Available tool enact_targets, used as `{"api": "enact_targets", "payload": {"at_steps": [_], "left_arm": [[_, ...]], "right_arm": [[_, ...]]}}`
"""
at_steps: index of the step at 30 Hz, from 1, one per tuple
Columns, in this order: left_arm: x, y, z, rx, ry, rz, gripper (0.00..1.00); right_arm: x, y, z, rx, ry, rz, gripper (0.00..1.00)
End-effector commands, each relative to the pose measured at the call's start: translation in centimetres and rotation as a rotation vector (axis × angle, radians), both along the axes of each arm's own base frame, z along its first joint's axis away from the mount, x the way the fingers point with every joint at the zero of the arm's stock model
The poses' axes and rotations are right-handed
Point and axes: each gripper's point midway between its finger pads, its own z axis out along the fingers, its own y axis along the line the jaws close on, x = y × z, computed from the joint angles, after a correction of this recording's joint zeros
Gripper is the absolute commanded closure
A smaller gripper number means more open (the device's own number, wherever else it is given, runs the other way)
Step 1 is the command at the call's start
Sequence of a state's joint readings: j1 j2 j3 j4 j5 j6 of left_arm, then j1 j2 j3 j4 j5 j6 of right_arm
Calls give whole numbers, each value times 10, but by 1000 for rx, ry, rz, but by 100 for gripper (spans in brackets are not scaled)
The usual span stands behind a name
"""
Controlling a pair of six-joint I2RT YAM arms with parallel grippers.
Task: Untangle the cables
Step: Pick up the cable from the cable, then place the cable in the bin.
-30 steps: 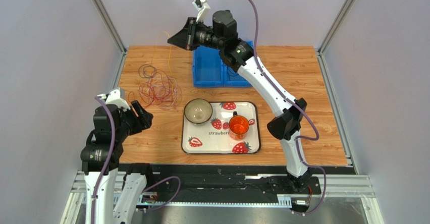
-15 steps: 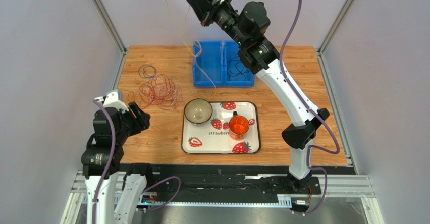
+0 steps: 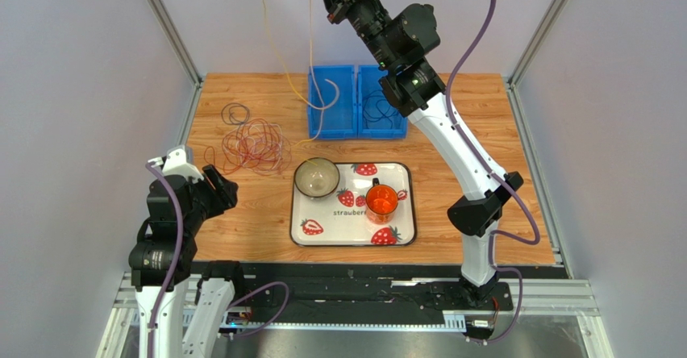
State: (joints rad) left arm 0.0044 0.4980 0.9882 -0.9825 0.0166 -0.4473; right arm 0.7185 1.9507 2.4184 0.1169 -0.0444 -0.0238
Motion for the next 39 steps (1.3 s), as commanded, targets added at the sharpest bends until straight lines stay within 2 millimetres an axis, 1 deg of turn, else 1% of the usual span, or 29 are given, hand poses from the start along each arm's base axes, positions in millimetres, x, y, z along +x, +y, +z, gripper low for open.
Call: {"api": "enact_targets", "payload": {"at_steps": [1, 4, 5, 7, 12, 14, 15, 17, 21, 22, 24, 25, 27, 28, 31, 32, 34, 35, 39], "left_arm": [[3, 2, 6, -3, -34, 17, 40], [3, 2, 7, -4, -38, 19, 40], [2, 2, 6, -4, -37, 18, 40], [2, 2, 7, -6, -40, 19, 40], [2, 2, 7, -6, -40, 19, 41], [2, 2, 6, -7, -37, 19, 42], [2, 2, 6, -7, -35, 21, 43], [3, 6, 5, 3, -32, 42, 43], [3, 8, 3, 2, -22, 56, 44], [3, 8, 4, 3, -23, 59, 44], [3, 9, 3, 3, -19, 66, 44], [3, 10, 3, 4, -17, 69, 44], [3, 10, 3, 5, -16, 72, 44], [3, 11, 2, 6, -11, 75, 45], [4, 13, 1, 6, -4, 86, 46], [4, 13, 0, 6, 0, 88, 46], [4, 14, 0, 6, 3, 92, 46], [4, 14, 0, 6, 3, 92, 46], [5, 15, -1, 6, 6, 95, 46]], "right_arm": [[7, -4, 6, -11, -109, -87, 100], [9, -6, 10, -7, -145, -111, 100], [13, -3, 6, -9, -144, -116, 100], [14, -4, 9, 1, -162, -125, 100], [25, -2, 7, 9, -216, -166, 100], [28, -8, 12, 24, -246, -197, 100], [33, -5, 8, 21, -247, -201, 100], [37, -10, 10, 31, -273, -225, 100], [49, -19, 7, 38, -308, -265, 100], [56, -23, 4, 36, -312, -280, 100], [58, -30, 8, 58, -331, -287, 100], [63, -37, 7, 62, -334, -299, 100], [62, -46, 15, 109, -336, -279, 100], [62, -58, 23, 134, -344, -278, 100], [50, -69, 40, 179, -362, -229, 100], [41, -73, 49, 192, -382, -221, 100], [35, -76, 54, 195, -397, -212, 100], [28, -82, 62, 210, -414, -211, 100], [27, -92, 65, 235, -407, -197, 100]]}}
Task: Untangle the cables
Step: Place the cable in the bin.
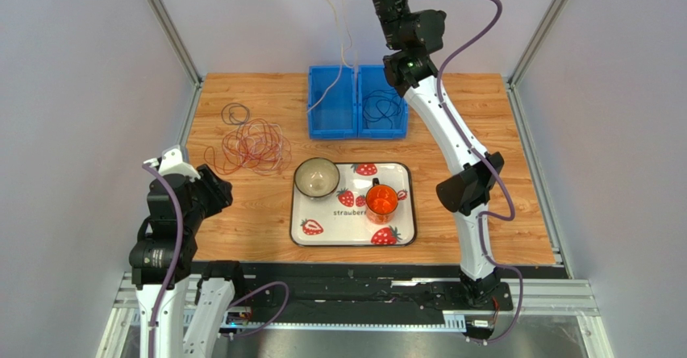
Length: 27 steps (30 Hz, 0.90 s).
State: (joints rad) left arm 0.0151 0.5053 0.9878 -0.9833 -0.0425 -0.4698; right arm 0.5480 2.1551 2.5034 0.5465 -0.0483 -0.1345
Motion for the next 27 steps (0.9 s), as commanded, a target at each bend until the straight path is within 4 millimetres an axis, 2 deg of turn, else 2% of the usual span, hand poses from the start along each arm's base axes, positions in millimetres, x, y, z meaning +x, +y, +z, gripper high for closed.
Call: {"api": "enact_targets", "payload": {"at_steps": [1, 4, 8, 10, 15, 18, 27], "left_arm": [[3, 3, 1, -4, -4, 21, 46], [3, 4, 1, -2, -4, 25, 47], [3, 4, 1, -2, -3, 27, 47], [2, 5, 1, -2, -4, 31, 47], [2, 5, 2, -2, -9, 33, 47], [1, 5, 3, -1, -16, 31, 47], [0, 4, 4, -3, -24, 27, 47]], "right_arm": [[-44, -29, 49, 94, -117, 51, 100], [-42, -35, 48, 108, -111, 38, 100], [-55, -38, 59, 140, -132, 93, 100], [-71, -46, 73, 177, -152, 146, 100], [-98, -51, 89, 202, -181, 232, 100], [-93, -51, 84, 195, -165, 216, 100], [-58, -38, 57, 148, -107, 151, 100]]}}
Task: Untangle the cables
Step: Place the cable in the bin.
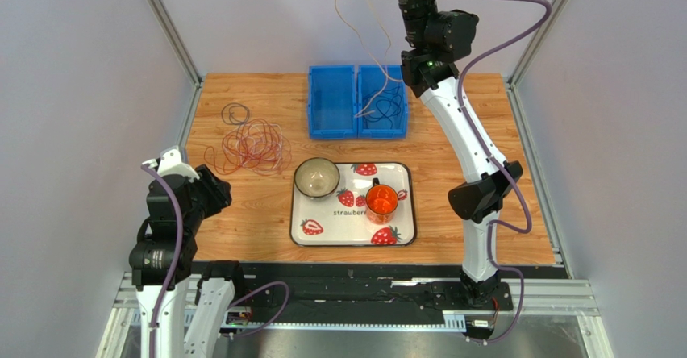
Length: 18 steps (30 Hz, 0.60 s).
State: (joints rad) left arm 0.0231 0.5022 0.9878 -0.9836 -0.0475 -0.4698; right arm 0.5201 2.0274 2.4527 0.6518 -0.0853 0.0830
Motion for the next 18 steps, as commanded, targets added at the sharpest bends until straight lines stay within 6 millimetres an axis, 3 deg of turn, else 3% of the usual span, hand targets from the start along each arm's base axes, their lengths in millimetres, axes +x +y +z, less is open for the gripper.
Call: {"api": "enact_targets", "payload": {"at_steps": [1, 13, 18], "left_arm": [[1, 2, 4, -6, -22, 16, 47], [3, 1, 1, -7, -5, 13, 47], [4, 2, -1, -8, 6, 15, 48]], "right_arm": [[12, 2, -7, -9, 3, -29, 100], [42, 10, -28, 10, -20, -47, 100], [72, 23, -59, -7, 11, -60, 100]]}}
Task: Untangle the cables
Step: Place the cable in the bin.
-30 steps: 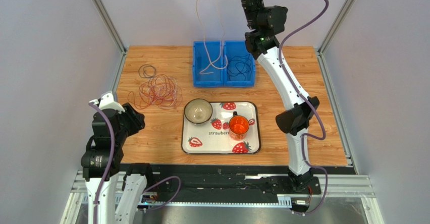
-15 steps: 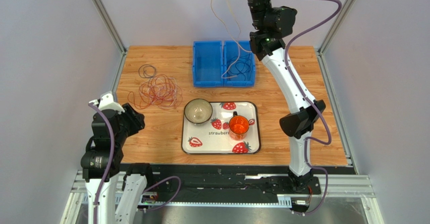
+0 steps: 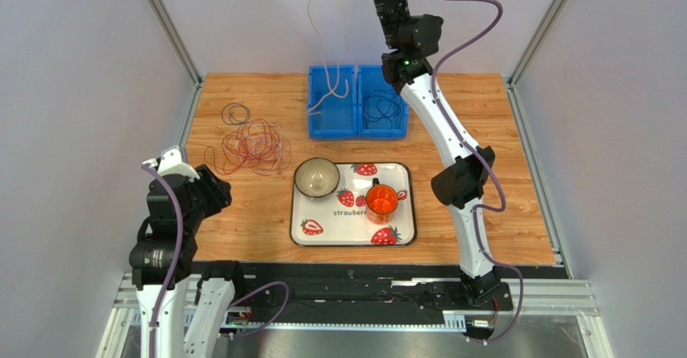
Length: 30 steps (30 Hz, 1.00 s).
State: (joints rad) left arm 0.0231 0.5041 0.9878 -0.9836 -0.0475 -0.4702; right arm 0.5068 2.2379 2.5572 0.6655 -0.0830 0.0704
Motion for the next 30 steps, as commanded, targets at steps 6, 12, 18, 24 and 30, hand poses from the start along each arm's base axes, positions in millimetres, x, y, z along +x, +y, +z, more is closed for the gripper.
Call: {"api": "enact_targets", "payload": {"at_steps": [6, 12, 18, 24, 30], "left_arm": [[4, 2, -2, -8, 12, 19, 48], [5, 3, -3, -7, 21, 24, 48], [5, 3, -3, -7, 21, 25, 48], [4, 3, -2, -7, 15, 25, 48], [3, 2, -1, -7, 6, 19, 48]], "right_arm": [[48, 9, -53, -12, 17, -72, 100], [90, 15, -108, -37, 140, -55, 100], [108, 27, -145, -65, 238, -17, 100], [122, 29, -172, -33, 378, 11, 100], [127, 46, -215, -76, 502, -14, 100]]}}
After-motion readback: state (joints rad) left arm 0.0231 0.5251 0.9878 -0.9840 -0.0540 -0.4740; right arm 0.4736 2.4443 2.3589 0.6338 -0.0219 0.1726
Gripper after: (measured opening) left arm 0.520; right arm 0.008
